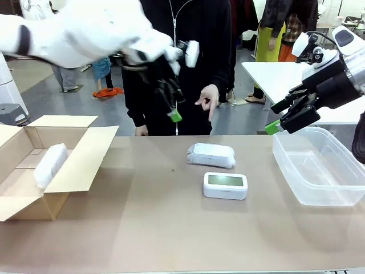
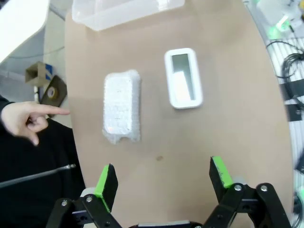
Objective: Separate and place wrapped and unwrapped clocks.
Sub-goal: Pick up the Digital clock indicated by the person.
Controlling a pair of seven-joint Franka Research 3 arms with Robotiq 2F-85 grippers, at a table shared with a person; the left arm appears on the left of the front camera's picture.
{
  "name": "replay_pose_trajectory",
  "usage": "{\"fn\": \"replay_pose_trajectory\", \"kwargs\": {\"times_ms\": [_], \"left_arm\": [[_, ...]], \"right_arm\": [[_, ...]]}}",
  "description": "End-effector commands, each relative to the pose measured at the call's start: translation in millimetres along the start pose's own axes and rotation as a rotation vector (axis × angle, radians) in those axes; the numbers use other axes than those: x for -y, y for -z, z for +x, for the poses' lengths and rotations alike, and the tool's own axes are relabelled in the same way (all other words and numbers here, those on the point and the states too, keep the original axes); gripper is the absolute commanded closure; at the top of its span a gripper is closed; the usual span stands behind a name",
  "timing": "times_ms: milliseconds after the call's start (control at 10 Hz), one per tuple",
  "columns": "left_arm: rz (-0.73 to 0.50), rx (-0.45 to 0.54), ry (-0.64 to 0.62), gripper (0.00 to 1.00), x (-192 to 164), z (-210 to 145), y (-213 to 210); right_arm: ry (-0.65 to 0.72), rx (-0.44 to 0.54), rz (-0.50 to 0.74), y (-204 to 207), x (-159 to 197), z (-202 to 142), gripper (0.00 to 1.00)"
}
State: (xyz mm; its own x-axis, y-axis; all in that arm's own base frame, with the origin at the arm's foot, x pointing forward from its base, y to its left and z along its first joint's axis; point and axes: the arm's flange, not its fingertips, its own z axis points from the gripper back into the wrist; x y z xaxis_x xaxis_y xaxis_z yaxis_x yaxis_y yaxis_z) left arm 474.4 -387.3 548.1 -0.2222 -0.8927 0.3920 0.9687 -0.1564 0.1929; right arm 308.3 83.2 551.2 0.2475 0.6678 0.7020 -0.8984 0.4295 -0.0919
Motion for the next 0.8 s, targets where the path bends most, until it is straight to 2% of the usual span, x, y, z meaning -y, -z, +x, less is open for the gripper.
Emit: {"fn": "replay_pose_trajectory", "kwargs": {"times_ms": [0, 100, 200, 300, 500, 600, 700], "left_arm": [[-0.015, -0.083, 0.078, 0.00, -35, 15, 32], [-0.021, -0.092, 0.053, 0.00, -38, 14, 51], [0.041, -0.085, 0.170, 0.00, -27, 4, 51], [-0.023, -0.064, 0.081, 0.00, -26, 14, 53], [-0.023, -0.064, 0.081, 0.00, -26, 14, 53], [-0.014, -0.075, 0.107, 0.00, -31, 12, 64], [-0.061, -0.088, 0.069, 0.00, -38, 26, 91]], "right_arm": [[-0.003, 0.021, 0.024, 2, 2, -3, 0.00], [-0.003, 0.021, 0.024, 2, 2, -3, 0.00], [-0.003, 0.021, 0.024, 2, 2, -3, 0.00], [-0.003, 0.021, 0.024, 2, 2, -3, 0.00], [-0.003, 0.021, 0.024, 2, 2, -3, 0.00], [-0.003, 0.021, 0.024, 2, 2, -3, 0.00], [-0.003, 0.021, 0.024, 2, 2, -3, 0.00]]}}
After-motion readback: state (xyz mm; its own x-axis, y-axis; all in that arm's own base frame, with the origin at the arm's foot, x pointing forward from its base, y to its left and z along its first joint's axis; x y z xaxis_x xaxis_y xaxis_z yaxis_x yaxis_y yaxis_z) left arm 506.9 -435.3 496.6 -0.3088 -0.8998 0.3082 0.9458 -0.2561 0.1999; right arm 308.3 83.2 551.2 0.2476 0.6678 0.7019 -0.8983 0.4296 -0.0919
